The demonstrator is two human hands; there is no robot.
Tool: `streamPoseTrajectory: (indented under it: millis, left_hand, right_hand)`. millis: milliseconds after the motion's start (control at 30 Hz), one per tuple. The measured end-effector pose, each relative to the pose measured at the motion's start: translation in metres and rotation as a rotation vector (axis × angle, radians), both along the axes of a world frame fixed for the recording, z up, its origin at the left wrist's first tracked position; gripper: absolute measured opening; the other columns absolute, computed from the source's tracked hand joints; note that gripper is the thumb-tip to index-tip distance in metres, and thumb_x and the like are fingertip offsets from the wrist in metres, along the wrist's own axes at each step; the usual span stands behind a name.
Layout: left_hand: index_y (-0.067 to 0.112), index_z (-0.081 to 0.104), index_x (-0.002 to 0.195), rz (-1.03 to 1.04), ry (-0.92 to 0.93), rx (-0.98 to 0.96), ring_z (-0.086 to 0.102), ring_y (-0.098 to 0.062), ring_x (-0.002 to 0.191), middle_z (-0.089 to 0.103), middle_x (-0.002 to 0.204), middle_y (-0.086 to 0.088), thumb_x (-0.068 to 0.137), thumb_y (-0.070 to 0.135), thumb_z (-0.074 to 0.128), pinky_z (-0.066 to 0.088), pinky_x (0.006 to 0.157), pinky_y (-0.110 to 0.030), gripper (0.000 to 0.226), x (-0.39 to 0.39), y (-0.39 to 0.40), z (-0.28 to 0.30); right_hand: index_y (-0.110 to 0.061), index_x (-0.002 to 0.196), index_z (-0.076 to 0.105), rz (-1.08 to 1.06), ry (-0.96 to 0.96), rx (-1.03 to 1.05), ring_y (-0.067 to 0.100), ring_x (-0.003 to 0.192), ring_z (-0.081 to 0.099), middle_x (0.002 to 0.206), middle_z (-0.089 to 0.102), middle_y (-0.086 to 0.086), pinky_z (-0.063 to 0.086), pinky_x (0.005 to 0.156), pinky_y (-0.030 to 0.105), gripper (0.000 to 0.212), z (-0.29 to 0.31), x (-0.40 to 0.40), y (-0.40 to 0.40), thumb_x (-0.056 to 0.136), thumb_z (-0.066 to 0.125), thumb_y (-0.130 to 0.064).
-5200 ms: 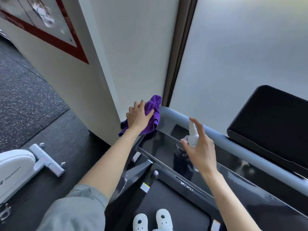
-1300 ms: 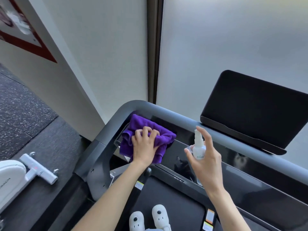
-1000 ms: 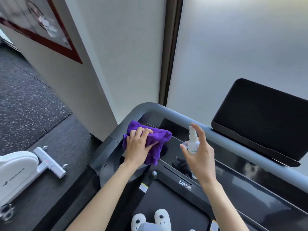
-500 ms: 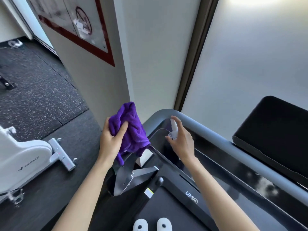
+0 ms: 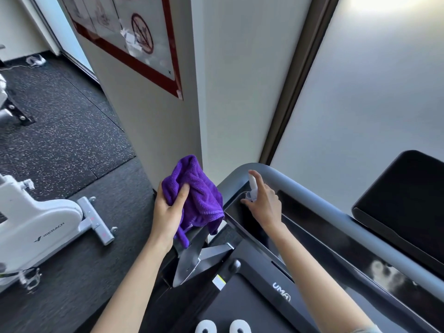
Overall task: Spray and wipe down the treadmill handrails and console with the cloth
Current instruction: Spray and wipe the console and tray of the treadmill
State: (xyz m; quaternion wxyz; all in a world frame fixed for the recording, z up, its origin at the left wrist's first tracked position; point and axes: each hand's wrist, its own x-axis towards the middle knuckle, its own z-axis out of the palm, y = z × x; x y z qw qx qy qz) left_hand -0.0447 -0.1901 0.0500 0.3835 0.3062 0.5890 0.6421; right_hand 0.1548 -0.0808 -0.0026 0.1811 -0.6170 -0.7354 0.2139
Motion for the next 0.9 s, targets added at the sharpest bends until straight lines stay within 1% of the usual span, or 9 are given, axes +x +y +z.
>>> streamPoseTrajectory:
  millis: [233, 300, 367, 467, 567, 633, 700, 833, 900]
  left_hand:
    - [0.033, 0.061, 0.102, 0.001, 0.002, -0.010, 0.065, -0.004, 0.104, 0.072, 0.103, 0.014, 0.077, 0.045, 0.067, 0.049, 0.092, -0.029, 0.028, 0.005, -0.002, 0.000]
    - [0.032, 0.061, 0.103, -0.011, 0.011, -0.021, 0.066, -0.007, 0.104, 0.072, 0.105, 0.011, 0.078, 0.045, 0.067, 0.049, 0.093, -0.032, 0.029, 0.007, -0.004, 0.001]
    - [0.028, 0.061, 0.103, -0.019, 0.042, -0.028, 0.067, -0.008, 0.102, 0.071, 0.105, 0.004, 0.078, 0.046, 0.066, 0.051, 0.093, -0.035, 0.031, 0.011, -0.006, 0.002]
    - [0.025, 0.060, 0.101, -0.063, 0.057, -0.035, 0.067, -0.016, 0.097, 0.070, 0.102, 0.001, 0.078, 0.049, 0.065, 0.053, 0.089, -0.043, 0.033, 0.020, -0.010, -0.001]
    - [0.028, 0.059, 0.099, -0.134, 0.080, -0.041, 0.066, -0.034, 0.097, 0.069, 0.101, -0.002, 0.081, 0.049, 0.065, 0.049, 0.078, -0.053, 0.029, 0.036, -0.014, -0.004]
    - [0.038, 0.058, 0.092, -0.182, 0.099, -0.025, 0.066, -0.019, 0.096, 0.068, 0.095, 0.008, 0.084, 0.045, 0.067, 0.051, 0.084, -0.052, 0.014, 0.048, -0.016, -0.006]
    - [0.045, 0.055, 0.087, -0.238, 0.156, -0.002, 0.063, -0.006, 0.087, 0.064, 0.086, 0.017, 0.085, 0.044, 0.066, 0.051, 0.086, -0.039, 0.011, 0.059, -0.018, -0.010]
    - [0.045, 0.053, 0.084, -0.309, 0.207, 0.027, 0.058, -0.006, 0.081, 0.060, 0.083, 0.012, 0.087, 0.041, 0.067, 0.047, 0.081, -0.031, 0.015, 0.076, -0.023, -0.014]
    - [0.047, 0.054, 0.085, -0.335, 0.203, 0.026, 0.059, 0.000, 0.080, 0.061, 0.082, 0.020, 0.088, 0.040, 0.065, 0.045, 0.079, -0.026, 0.013, 0.083, -0.026, -0.015]
  right_hand:
    - [-0.039, 0.144, 0.031, -0.065, 0.111, 0.058, 0.025, 0.091, 0.059, 0.108, 0.061, 0.000, 0.042, 0.067, 0.033, 0.078, 0.010, 0.011, -0.013, 0.080, 0.076, -0.036]
    - [-0.041, 0.142, 0.031, -0.119, 0.175, 0.096, 0.020, 0.082, 0.054, 0.096, 0.058, -0.006, 0.041, 0.066, 0.032, 0.073, 0.017, 0.031, -0.030, 0.083, 0.073, -0.035]
    - [-0.044, 0.140, 0.031, -0.180, 0.221, 0.124, 0.020, 0.066, 0.054, 0.077, 0.058, -0.008, 0.043, 0.061, 0.032, 0.070, 0.022, 0.060, -0.052, 0.084, 0.068, -0.020]
    - [-0.039, 0.141, 0.034, -0.261, 0.100, 0.170, 0.020, 0.056, 0.053, 0.067, 0.054, -0.001, 0.045, 0.057, 0.034, 0.073, 0.027, 0.108, -0.090, 0.081, 0.059, -0.006]
    - [-0.034, 0.147, 0.033, -0.294, -0.121, 0.159, 0.031, 0.065, 0.057, 0.083, 0.058, 0.005, 0.050, 0.062, 0.041, 0.072, 0.032, 0.136, -0.119, 0.084, 0.058, -0.008]
    - [-0.034, 0.149, 0.032, -0.333, -0.176, 0.151, 0.034, 0.069, 0.059, 0.091, 0.059, 0.006, 0.051, 0.063, 0.042, 0.070, 0.035, 0.144, -0.131, 0.088, 0.059, -0.011]
    - [-0.033, 0.149, 0.033, -0.364, -0.195, 0.158, 0.034, 0.068, 0.060, 0.090, 0.058, 0.007, 0.051, 0.060, 0.040, 0.069, 0.036, 0.147, -0.141, 0.090, 0.061, -0.015]
    - [-0.033, 0.149, 0.036, -0.412, -0.224, 0.180, 0.031, 0.064, 0.061, 0.086, 0.057, 0.006, 0.042, 0.053, 0.031, 0.068, 0.040, 0.143, -0.155, 0.088, 0.067, -0.028]
    - [-0.032, 0.148, 0.038, -0.430, -0.220, 0.185, 0.032, 0.064, 0.061, 0.084, 0.057, 0.006, 0.043, 0.052, 0.032, 0.066, 0.042, 0.140, -0.159, 0.089, 0.067, -0.028]
